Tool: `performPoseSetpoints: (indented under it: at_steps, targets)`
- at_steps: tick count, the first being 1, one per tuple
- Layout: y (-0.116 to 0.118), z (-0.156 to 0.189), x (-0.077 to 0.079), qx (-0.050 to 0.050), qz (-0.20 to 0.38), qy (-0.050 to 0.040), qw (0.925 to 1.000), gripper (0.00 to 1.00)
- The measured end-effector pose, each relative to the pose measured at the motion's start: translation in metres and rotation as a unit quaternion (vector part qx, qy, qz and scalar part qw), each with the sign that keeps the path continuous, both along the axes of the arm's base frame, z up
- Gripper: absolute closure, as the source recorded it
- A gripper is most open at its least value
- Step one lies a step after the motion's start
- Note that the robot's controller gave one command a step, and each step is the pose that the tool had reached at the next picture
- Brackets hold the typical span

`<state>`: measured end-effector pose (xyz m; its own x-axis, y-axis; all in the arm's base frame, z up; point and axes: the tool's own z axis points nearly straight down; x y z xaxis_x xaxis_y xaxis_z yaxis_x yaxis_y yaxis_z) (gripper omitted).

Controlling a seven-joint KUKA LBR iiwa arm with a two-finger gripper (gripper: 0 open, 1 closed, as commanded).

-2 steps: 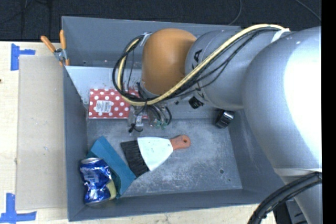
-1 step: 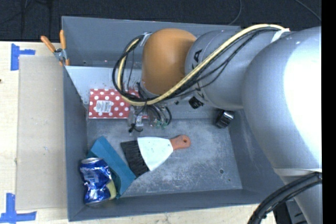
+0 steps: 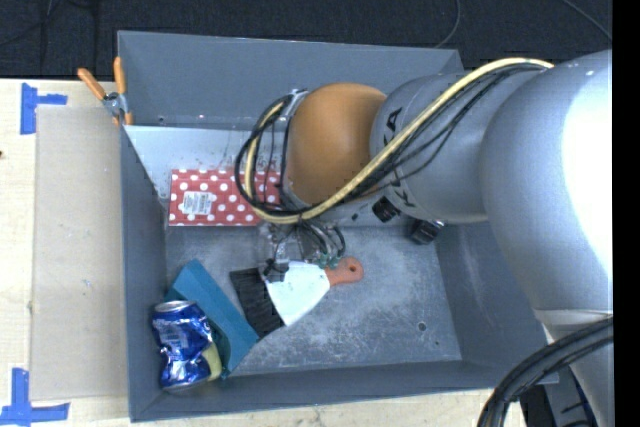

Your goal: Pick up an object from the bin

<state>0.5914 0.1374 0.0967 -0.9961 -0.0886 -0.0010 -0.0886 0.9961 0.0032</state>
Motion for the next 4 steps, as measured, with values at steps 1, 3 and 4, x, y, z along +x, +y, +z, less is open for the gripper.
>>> performPoseSetpoints:
  at_steps: [1,3,4]
  targets:
    - [-0.019,-0.012,-0.012,0.001,0.105,0.0014,0.9945,1.00]
    - [-0.009,-0.009,-0.018,0.002,0.092,0.0008,0.9957,0.00]
    - [-0.010,-0.009,-0.018,0.002,0.091,0.0012,0.9959,1.00]
